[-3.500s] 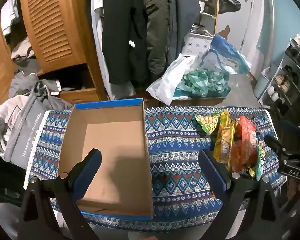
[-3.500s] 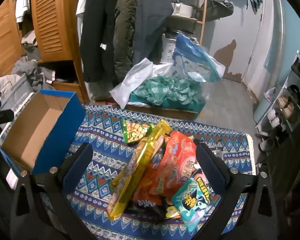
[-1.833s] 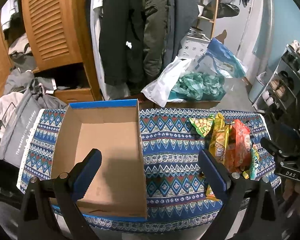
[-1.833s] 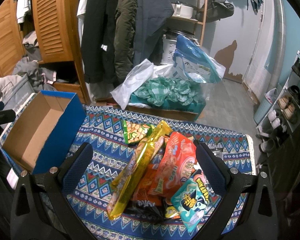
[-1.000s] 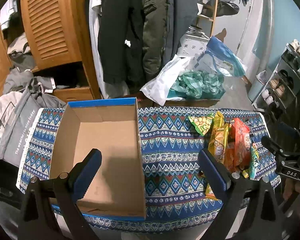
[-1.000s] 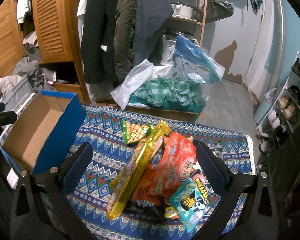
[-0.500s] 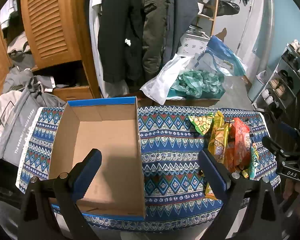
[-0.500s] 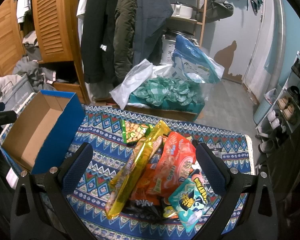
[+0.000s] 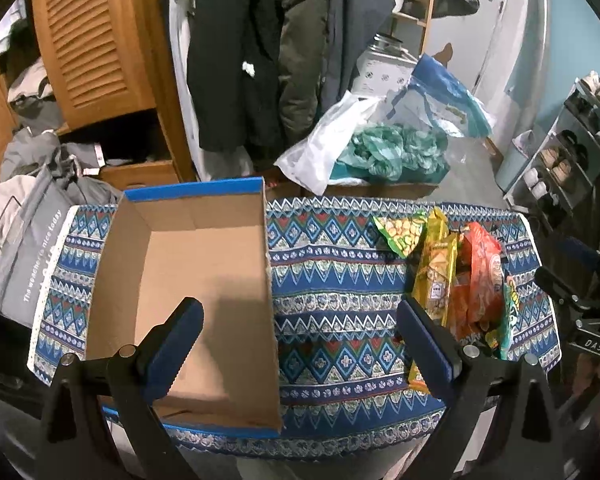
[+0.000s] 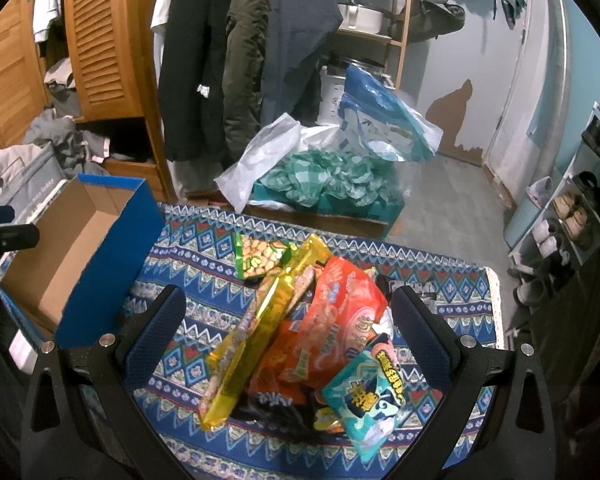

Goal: Organize snacks
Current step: 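Grasp the yellow biscuit packet with the left tool while the right tool grasps the teal chip bag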

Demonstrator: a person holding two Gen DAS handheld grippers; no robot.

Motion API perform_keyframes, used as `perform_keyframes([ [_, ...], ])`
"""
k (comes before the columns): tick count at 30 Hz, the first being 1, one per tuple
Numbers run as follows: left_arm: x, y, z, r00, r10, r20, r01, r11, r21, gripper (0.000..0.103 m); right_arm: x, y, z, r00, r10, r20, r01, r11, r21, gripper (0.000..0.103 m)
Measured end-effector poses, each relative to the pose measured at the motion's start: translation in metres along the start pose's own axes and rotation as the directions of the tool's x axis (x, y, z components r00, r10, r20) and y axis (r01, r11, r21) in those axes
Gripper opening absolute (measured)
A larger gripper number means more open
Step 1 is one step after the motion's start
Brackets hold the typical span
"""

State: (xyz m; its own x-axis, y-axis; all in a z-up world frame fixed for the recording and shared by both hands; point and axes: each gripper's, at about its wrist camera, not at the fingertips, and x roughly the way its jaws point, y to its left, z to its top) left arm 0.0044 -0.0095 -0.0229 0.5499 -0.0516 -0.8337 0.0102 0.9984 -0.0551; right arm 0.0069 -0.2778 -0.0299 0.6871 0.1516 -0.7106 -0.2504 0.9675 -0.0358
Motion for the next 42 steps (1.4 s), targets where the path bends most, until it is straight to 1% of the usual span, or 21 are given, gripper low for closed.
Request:
perform_keyframes([
  [3, 0.008, -0.011, 0.000, 1.000, -0.003, -0.029, 0.003, 1.000, 0.020, 0.098, -0.002, -0.013, -0.004, 1.000, -0.017, -0.004, 0.017, 1.000, 0.001, 0.101],
  [6, 0.017, -0.026, -0.001, 0.997, -0.005, -0.074, 0.010, 0.998, 0.065, 0.098, 0.000, -0.023, -0.010, 1.000, -0.026, -0.008, 0.026, 1.000, 0.011, 0.101],
  [9, 0.025, -0.038, -0.004, 0.996, 0.016, -0.091, -0.006, 0.995, 0.103, 0.098, 0.001, -0.037, -0.018, 0.999, -0.043, -0.019, 0.044, 0.999, 0.024, 0.101],
  [12, 0.031, -0.047, -0.005, 0.994, 0.005, -0.110, 0.008, 0.993, 0.116, 0.098, 0.004, -0.048, -0.028, 0.998, -0.054, -0.040, 0.055, 0.998, 0.027, 0.101],
  [15, 0.038, -0.056, -0.007, 0.989, -0.033, -0.142, 0.048, 0.993, 0.106, 0.098, 0.009, -0.056, -0.038, 0.996, -0.065, -0.061, 0.066, 0.998, 0.011, 0.101],
  [16, 0.041, -0.060, -0.006, 0.988, -0.036, -0.149, 0.052, 0.993, 0.108, 0.098, 0.011, -0.059, -0.042, 0.995, -0.066, -0.069, 0.066, 0.998, 0.004, 0.101],
  [22, 0.058, -0.087, -0.008, 0.988, -0.017, -0.156, 0.043, 0.986, 0.159, 0.098, 0.027, -0.066, -0.063, 0.991, -0.062, -0.119, 0.054, 0.996, -0.071, 0.101],
  [24, 0.065, -0.094, -0.009, 0.987, -0.022, -0.162, 0.048, 0.986, 0.160, 0.098, 0.033, -0.068, -0.070, 0.989, -0.057, -0.139, 0.046, 0.996, -0.082, 0.101],
  [29, 0.089, -0.109, -0.014, 0.978, -0.034, -0.207, 0.067, 0.986, 0.154, 0.098, 0.051, -0.074, -0.082, 0.980, -0.052, -0.194, 0.033, 0.994, -0.100, 0.101],
  [32, 0.102, -0.116, -0.019, 0.971, -0.063, -0.229, 0.093, 0.988, 0.125, 0.098, 0.063, -0.077, -0.088, 0.973, -0.030, -0.228, 0.006, 0.995, -0.103, 0.101],
  [36, 0.117, -0.126, -0.023, 0.964, -0.093, -0.250, 0.120, 0.988, 0.095, 0.098, 0.076, -0.080, -0.095, 0.962, -0.031, -0.273, -0.005, 0.992, -0.130, 0.101],
  [42, 0.142, -0.138, -0.028, 0.962, -0.087, -0.259, 0.115, 0.989, 0.093, 0.098, 0.086, -0.083, -0.106, 0.947, -0.008, -0.320, -0.047, 0.985, -0.166, 0.101],
])
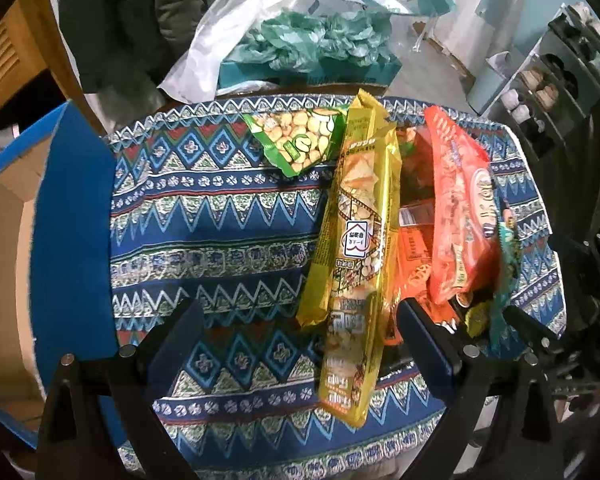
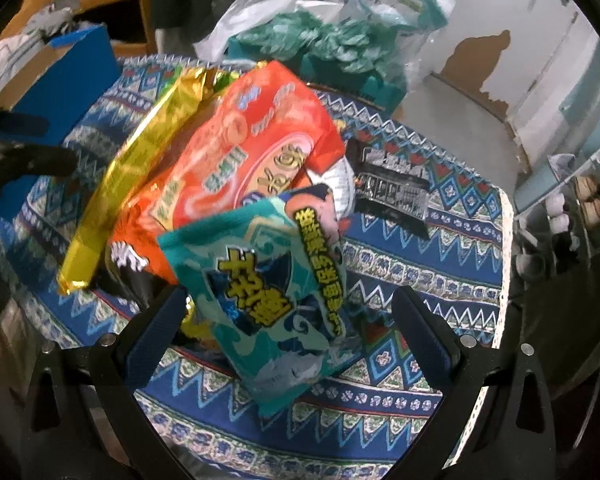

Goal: Organize snacks
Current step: 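Grasp the yellow biscuit packet with the left tool while the right tool grasps the teal chip bag, then lift both held packets and carry them over the cardboard box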

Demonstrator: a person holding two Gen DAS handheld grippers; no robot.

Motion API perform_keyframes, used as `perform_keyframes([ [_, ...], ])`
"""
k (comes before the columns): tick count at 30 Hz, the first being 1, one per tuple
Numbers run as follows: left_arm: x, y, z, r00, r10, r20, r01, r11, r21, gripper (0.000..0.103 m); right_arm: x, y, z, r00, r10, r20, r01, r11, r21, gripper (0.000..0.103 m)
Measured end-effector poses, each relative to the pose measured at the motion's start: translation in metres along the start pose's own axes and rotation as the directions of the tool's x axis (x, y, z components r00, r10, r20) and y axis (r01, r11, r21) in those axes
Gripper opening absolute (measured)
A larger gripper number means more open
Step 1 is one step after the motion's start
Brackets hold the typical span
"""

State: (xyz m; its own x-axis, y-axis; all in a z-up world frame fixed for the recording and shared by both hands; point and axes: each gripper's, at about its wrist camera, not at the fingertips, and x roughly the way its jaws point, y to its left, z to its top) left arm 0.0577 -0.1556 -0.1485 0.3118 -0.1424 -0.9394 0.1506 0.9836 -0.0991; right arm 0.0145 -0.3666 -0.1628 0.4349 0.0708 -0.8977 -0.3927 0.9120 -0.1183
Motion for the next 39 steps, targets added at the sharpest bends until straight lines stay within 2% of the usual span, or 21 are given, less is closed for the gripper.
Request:
perform_keyframes([
  [6, 0.023, -0.010, 0.000, 0.999, 0.025, -0.033, -0.024, 0.999, 0.035, 0.098, 0.022, 0.000, -0.002, 0.998, 0.037, -0.042, -0.038, 0.999, -0.030, 0.101],
  [12, 0.038, -0.011, 0.001, 0.999, 0.004, -0.050, -0.001, 0.998, 0.055, 0.098, 0.044, -0.005, 0.002, 0.995, 0.071, -0.063, -0.071, 0.997, -0.003, 0.099],
  [14, 0.042, -0.009, 0.004, 0.998, -0.023, -0.056, 0.025, 0.999, 0.039, 0.098, 0.048, -0.005, 0.002, 0.994, 0.094, -0.062, -0.094, 0.996, 0.013, 0.092],
  [17, 0.047, -0.009, 0.006, 0.997, -0.050, -0.059, 0.051, 0.998, 0.025, 0.098, 0.051, -0.009, 0.002, 0.990, 0.125, -0.066, -0.121, 0.991, 0.051, 0.086],
  [20, 0.052, -0.010, 0.011, 0.997, -0.060, -0.057, 0.061, 0.998, 0.016, 0.098, 0.051, -0.016, 0.001, 0.982, 0.171, -0.074, -0.162, 0.980, 0.116, 0.074],
  [24, 0.057, -0.010, 0.020, 0.995, -0.087, -0.049, 0.087, 0.996, 0.000, 0.096, 0.048, -0.024, -0.001, 0.983, 0.177, -0.053, -0.164, 0.967, 0.197, 0.071],
  [25, 0.058, -0.010, 0.021, 0.993, -0.107, -0.050, 0.107, 0.994, -0.005, 0.090, 0.047, -0.025, -0.002, 0.984, 0.174, -0.049, -0.160, 0.964, 0.213, 0.070],
  [26, 0.059, -0.010, 0.021, 0.990, -0.133, -0.051, 0.132, 0.991, -0.010, 0.082, 0.045, -0.026, -0.003, 0.984, 0.174, -0.045, -0.159, 0.960, 0.232, 0.061],
  [27, 0.059, -0.011, 0.022, 0.986, -0.156, -0.051, 0.155, 0.988, -0.014, 0.076, 0.044, -0.027, -0.004, 0.984, 0.172, -0.044, -0.156, 0.955, 0.250, 0.060],
  [29, 0.057, -0.015, 0.021, 0.983, -0.177, -0.044, 0.177, 0.984, -0.003, 0.057, 0.037, -0.029, -0.005, 0.987, 0.158, -0.035, -0.142, 0.950, 0.280, 0.058],
  [32, 0.052, -0.026, 0.020, 0.985, -0.172, -0.026, 0.173, 0.983, 0.059, 0.042, 0.028, -0.032, -0.007, 0.985, 0.170, -0.010, -0.158, 0.934, 0.322, 0.057],
  [35, 0.049, -0.032, 0.019, 0.987, -0.163, -0.016, 0.164, 0.982, 0.094, 0.035, 0.020, -0.035, -0.008, 0.984, 0.176, 0.012, -0.169, 0.921, 0.350, 0.057],
  [39, 0.048, -0.029, 0.016, 0.984, -0.176, -0.023, 0.177, 0.979, 0.096, 0.032, 0.009, -0.037, -0.005, 0.984, 0.176, 0.038, -0.178, 0.915, 0.362, 0.057],
])
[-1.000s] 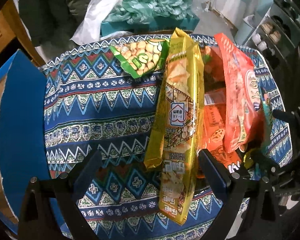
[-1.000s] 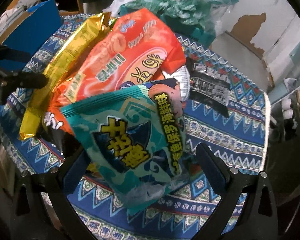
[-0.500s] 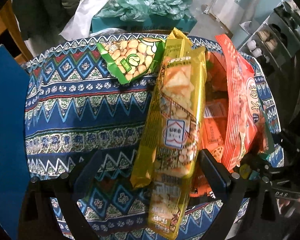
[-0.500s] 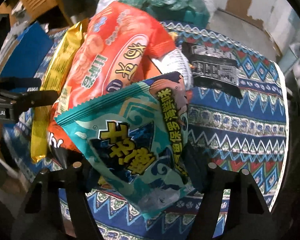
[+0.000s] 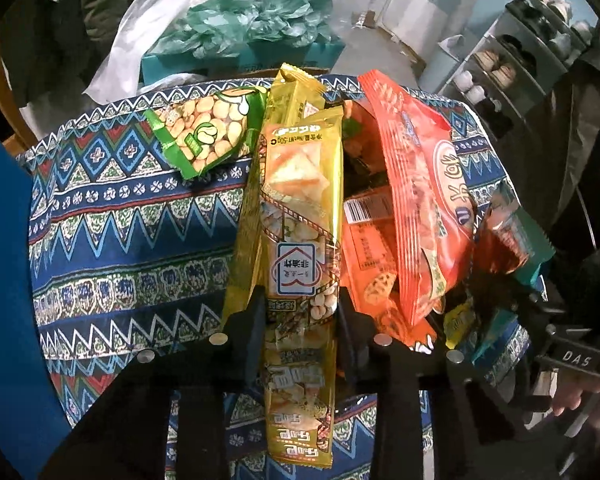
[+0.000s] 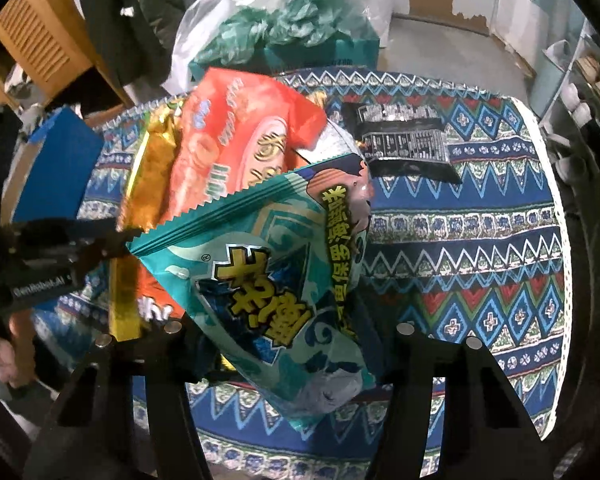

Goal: Organize snacks
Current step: 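Lift both held packets and carry them over the cardboard box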

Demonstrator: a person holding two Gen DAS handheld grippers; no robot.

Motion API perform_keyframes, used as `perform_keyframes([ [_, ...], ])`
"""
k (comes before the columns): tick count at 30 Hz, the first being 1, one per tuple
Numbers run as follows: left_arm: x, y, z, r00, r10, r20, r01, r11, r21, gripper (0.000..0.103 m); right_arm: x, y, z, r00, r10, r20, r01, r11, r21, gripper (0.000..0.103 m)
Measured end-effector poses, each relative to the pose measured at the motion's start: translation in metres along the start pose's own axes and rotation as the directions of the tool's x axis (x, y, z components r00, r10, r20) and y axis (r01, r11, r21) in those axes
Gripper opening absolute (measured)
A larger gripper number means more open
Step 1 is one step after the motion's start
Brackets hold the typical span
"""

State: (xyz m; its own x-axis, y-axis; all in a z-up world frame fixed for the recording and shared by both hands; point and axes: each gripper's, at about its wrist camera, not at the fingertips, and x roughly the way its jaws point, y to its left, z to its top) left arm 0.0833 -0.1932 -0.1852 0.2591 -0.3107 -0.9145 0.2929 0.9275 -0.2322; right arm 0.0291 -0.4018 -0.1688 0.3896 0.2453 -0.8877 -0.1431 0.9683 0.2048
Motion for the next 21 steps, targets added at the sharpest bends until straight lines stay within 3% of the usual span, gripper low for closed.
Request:
perform_keyframes([
  [21, -0.071, 0.021, -0.019, 0.992, 0.043, 0.116, -0.040, 0.999, -0.022, 0.032, -0.040, 0.053, 0.018, 0.990, 0.010, 0.140, -0.004, 0.999, -0.039, 0.057],
])
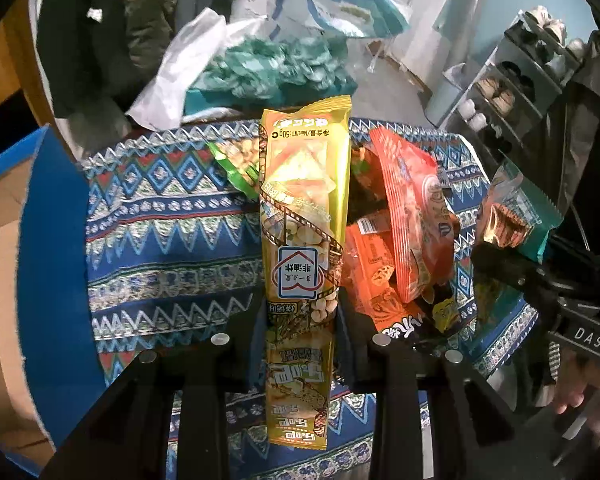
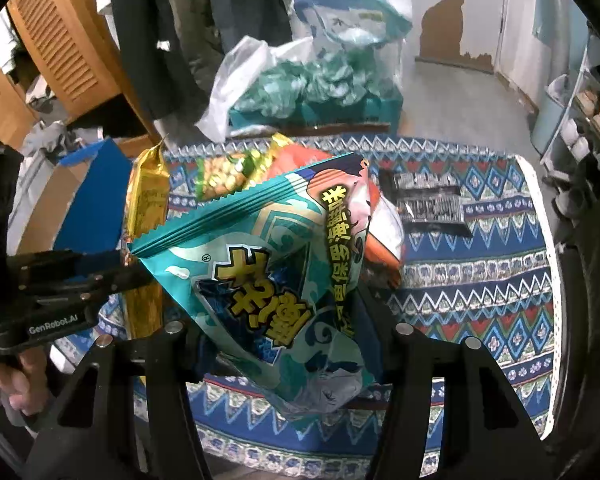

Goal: Organize snacks
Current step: 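Lift both held packets and carry them over the cardboard box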

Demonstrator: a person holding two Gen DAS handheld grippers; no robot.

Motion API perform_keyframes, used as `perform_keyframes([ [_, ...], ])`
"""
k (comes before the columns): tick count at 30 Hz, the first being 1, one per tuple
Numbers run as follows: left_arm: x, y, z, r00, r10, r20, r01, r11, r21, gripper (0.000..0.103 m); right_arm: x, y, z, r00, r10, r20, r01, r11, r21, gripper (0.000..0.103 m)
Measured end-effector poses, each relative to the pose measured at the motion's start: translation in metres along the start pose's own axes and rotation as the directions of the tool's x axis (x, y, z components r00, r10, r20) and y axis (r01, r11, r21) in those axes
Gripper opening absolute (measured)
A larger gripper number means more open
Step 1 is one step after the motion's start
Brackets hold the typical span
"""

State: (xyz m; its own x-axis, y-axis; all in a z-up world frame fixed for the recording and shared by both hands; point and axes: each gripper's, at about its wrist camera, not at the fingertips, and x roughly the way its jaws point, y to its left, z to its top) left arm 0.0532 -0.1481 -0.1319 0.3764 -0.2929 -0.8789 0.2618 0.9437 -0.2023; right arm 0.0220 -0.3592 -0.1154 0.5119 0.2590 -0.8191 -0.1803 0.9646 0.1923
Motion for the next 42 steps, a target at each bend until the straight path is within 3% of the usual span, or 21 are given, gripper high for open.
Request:
perform_keyframes([
  [10, -0.037, 0.015, -0.001, 0.996, 0.061, 0.068, -0.060, 0.998, -0.015, 0.032, -0.012, 0.030, 0.020, 0.998, 0.031, 0.048, -0.030, 0.999, -0.016, 0.057],
  [23, -0.089, 0.050, 0.009, 0.981, 0.092, 0.169, -0.077, 0.993, -0.094, 0.032, -0.018, 0.082, 0.050, 0.992, 0.103, 0.067, -0.100, 0.994, -0.046, 0.057],
  [42, -0.160, 0.144, 0.002, 0.956, 0.160, 0.246, -0.093, 0.961, -0.262, 0.032, -0.004, 0.195, 0.095, 0.964, 0.264, 0.046, -0.255, 0.957, -0.135, 0.057],
])
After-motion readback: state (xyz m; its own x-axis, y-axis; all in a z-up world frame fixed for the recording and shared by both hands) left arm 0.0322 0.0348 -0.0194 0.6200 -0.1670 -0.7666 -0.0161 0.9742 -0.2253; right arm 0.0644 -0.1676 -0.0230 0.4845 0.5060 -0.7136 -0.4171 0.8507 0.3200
